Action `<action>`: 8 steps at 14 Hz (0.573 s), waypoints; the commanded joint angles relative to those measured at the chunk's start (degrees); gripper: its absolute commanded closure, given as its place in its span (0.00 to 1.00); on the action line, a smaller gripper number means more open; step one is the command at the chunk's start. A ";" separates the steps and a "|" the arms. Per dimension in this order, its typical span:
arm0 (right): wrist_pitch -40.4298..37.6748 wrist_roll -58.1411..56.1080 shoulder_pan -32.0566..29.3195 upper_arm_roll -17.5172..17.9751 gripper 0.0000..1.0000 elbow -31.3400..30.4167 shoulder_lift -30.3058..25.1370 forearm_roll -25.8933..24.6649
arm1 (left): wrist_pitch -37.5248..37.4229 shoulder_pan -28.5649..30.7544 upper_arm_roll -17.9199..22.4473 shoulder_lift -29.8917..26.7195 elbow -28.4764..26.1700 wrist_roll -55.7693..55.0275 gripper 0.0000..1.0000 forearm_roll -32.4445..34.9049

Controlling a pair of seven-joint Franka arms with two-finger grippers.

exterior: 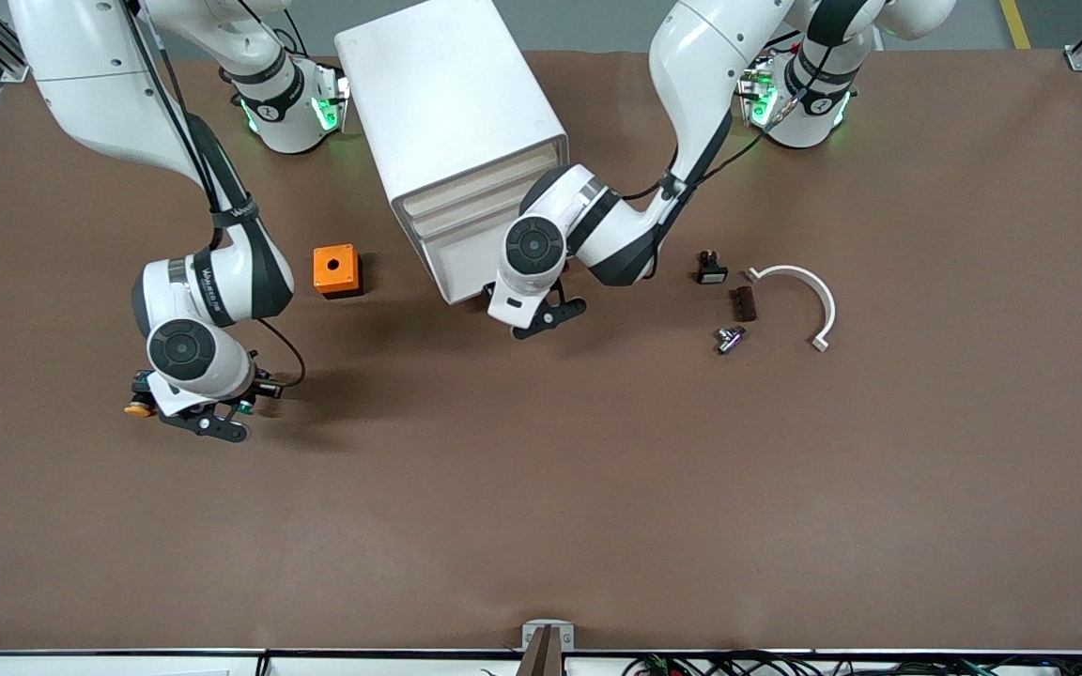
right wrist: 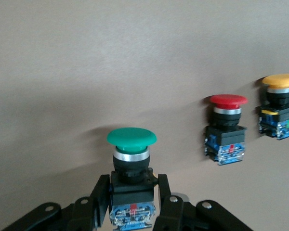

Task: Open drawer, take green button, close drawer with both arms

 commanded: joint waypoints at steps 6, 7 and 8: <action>6.77 -6.82 -4.22 1.04 1.00 -4.66 -0.42 -2.40 | 0.10 0.02 -1.75 0.91 0.31 -1.13 0.00 -11.39; 6.96 -7.35 -4.48 1.04 1.00 -4.84 -0.42 -2.49 | 0.10 -0.16 -1.84 0.91 0.31 -1.13 0.00 -12.19; 6.96 -7.61 -4.57 1.04 1.00 -4.93 -0.42 -2.49 | 0.10 -0.68 -1.93 1.17 0.22 -1.13 0.00 -12.37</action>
